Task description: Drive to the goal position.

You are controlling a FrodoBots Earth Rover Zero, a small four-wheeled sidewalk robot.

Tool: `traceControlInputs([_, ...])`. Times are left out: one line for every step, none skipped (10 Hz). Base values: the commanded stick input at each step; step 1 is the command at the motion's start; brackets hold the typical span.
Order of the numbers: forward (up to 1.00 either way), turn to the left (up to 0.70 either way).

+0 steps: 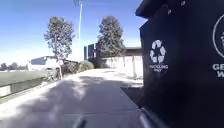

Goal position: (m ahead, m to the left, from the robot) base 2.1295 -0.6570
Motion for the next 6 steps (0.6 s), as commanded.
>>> traceControlInputs([1.0,0.4])
traceControlInputs([1.0,0.4])
traceControlInputs([1.0,0.4])
traceControlInputs([1.0,0.2])
traceControlInputs([1.0,0.0])
traceControlInputs([1.0,0.0])
